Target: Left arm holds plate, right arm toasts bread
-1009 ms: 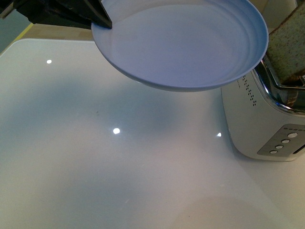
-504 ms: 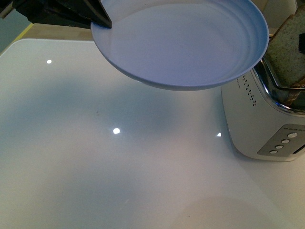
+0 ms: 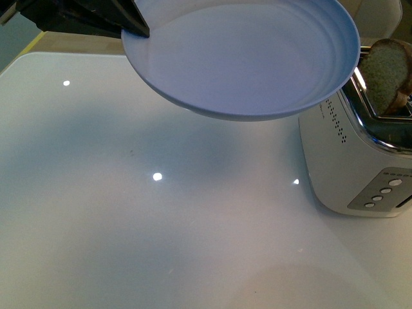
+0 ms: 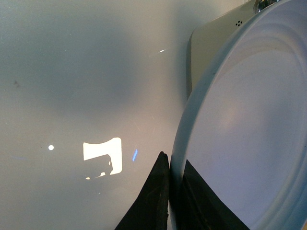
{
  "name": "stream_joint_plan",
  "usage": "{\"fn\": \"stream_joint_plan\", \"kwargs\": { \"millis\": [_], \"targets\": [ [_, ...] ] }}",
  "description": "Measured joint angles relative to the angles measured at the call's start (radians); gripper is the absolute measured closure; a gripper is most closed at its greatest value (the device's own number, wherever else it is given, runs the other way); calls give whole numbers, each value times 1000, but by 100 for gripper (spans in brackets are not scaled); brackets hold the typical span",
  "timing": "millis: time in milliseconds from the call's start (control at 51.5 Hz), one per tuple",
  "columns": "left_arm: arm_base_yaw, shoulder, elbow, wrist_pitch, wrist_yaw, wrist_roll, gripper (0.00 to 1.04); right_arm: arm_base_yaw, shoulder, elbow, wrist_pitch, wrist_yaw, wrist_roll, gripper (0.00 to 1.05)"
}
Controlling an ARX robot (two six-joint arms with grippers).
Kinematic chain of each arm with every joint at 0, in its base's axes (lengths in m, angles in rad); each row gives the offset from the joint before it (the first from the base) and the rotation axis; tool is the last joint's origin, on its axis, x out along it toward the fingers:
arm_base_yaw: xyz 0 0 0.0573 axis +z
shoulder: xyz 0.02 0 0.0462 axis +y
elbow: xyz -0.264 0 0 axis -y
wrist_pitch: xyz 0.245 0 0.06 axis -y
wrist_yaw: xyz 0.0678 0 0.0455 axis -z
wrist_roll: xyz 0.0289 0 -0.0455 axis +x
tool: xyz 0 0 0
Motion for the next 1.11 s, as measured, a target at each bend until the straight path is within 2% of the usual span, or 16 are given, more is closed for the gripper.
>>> {"fn": "stream_joint_plan", "kwargs": {
  "millis": [175,388,485,563,679,854,951,1106],
  "targets": [
    [2,0,-1,4,0,0,102,-54,-180,-67,48,-32,101,9],
    [3,-1,-8,5,0,0,102,-58,-216,-93,80,-34,115,10],
    [4,-1,-13,5,0,0,102,-55,-227,-225,391,-37,50,27],
    [5,-1,-13,5,0,1,102,-54,-262,-304,499,-38,25,39],
    [7,-2,-13,5,0,3,102,-53,-319,-375,531,-39,14,55],
    [14,-4,-16,5,-3,10,102,-53,-416,-496,538,-39,2,89],
    [17,-8,-16,3,-8,12,102,-53,-462,-532,535,-39,1,103],
    [18,-11,-16,-2,-13,15,102,-53,-531,-581,517,-39,-3,103]
  ]
}}
